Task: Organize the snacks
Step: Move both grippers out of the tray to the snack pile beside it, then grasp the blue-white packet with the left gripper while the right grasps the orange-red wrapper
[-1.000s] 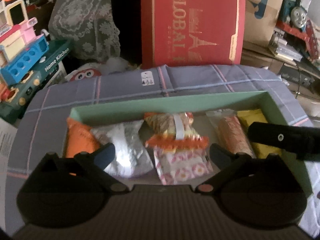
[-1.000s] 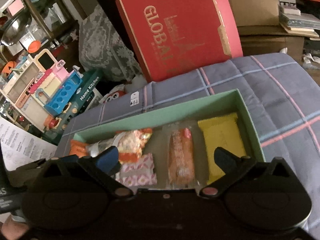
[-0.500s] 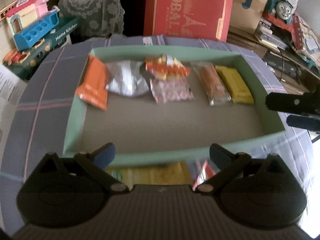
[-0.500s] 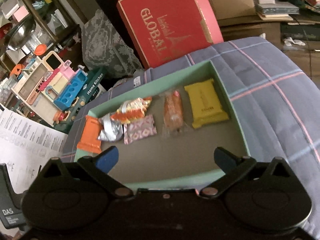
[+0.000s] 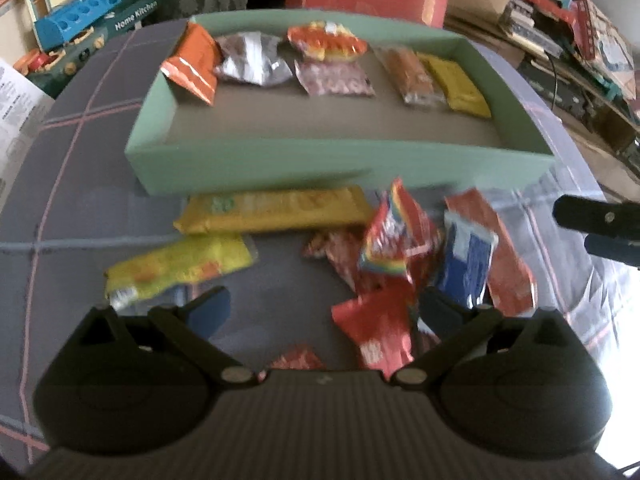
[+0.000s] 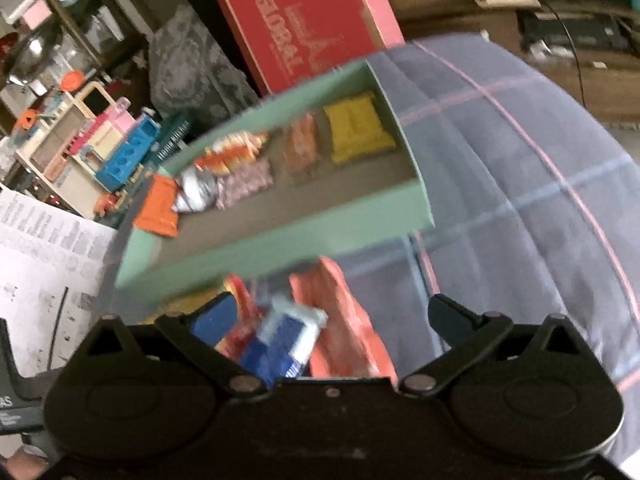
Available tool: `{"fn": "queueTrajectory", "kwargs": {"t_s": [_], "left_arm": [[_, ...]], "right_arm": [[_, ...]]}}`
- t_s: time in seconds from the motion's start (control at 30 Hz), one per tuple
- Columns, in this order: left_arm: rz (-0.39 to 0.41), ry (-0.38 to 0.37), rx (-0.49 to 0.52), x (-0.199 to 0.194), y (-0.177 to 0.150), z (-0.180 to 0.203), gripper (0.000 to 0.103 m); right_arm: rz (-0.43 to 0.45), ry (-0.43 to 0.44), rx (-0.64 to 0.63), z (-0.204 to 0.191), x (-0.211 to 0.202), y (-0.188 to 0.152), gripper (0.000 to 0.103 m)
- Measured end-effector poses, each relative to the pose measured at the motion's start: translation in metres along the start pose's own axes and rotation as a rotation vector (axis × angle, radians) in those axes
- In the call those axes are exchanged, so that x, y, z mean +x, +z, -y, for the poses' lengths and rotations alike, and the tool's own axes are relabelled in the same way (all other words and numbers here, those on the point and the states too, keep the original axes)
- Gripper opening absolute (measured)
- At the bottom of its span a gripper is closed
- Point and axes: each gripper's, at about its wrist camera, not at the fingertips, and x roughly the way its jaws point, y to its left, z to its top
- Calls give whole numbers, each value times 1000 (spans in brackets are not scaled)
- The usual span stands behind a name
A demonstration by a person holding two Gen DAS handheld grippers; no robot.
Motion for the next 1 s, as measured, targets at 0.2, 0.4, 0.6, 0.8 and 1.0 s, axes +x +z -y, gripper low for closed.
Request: {"fn": "queueTrajectory", "kwargs": {"t_s": [0.2, 0.4, 0.6, 0.8, 1.0], "left_arm": [[5, -21, 51, -1, -3, 23, 103], [-6, -53, 111, 9, -1, 53, 103], [22, -76, 200, 18, -1, 85, 92], [20, -55, 288, 28, -6, 95, 43], [7, -118, 195, 22, -1, 62, 34]], "right_arm": [[-43, -44, 32, 16, 4, -15, 103], [-50, -29, 65, 33, -2, -24, 100], [-47, -14, 113, 50, -3, -28, 98], [-38, -11, 125, 53, 2, -26, 98], [-34, -22, 33, 35, 11, -21, 75]]}}
